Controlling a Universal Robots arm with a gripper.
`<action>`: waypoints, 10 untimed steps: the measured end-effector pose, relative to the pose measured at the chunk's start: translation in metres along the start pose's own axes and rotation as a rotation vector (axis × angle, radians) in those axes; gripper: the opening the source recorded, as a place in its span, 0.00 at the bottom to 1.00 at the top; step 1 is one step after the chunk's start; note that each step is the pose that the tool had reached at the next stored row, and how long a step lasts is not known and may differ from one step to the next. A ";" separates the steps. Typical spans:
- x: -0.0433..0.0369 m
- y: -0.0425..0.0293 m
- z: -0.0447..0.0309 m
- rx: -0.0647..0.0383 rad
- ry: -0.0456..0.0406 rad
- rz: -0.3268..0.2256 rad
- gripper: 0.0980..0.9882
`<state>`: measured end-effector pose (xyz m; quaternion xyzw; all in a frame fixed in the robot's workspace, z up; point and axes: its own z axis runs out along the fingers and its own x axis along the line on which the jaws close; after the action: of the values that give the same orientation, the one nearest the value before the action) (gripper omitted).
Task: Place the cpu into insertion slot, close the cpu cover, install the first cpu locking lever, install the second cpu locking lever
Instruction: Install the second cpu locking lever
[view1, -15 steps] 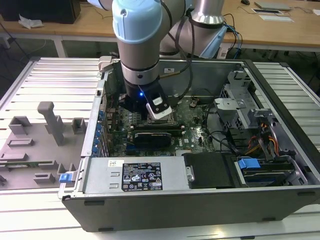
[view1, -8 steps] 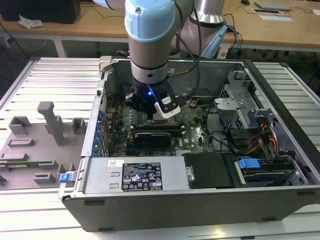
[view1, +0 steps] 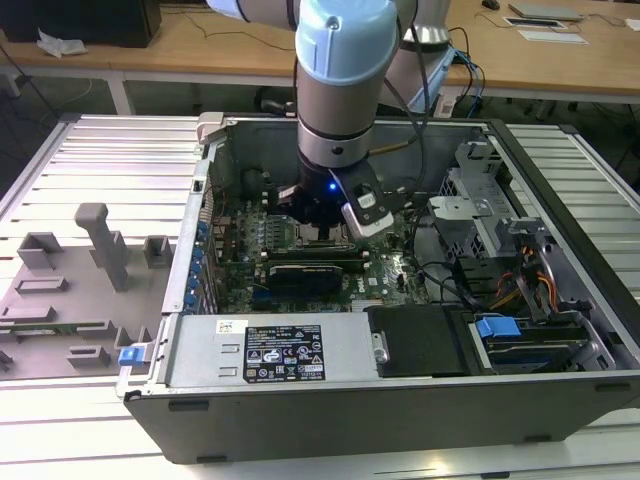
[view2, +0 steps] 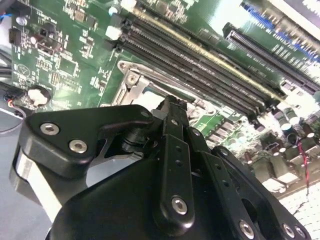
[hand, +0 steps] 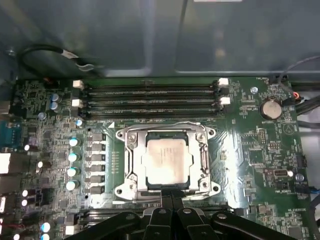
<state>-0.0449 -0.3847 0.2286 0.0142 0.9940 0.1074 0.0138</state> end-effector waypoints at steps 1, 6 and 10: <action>-0.0001 0.0032 0.0008 0.002 -0.0001 0.000 0.01; -0.0001 0.0164 0.0036 0.010 0.0000 0.000 0.01; -0.0004 0.0292 0.0064 0.050 0.0030 -0.001 0.01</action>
<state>-0.0436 -0.3549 0.2286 0.0140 0.9964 0.0826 0.0120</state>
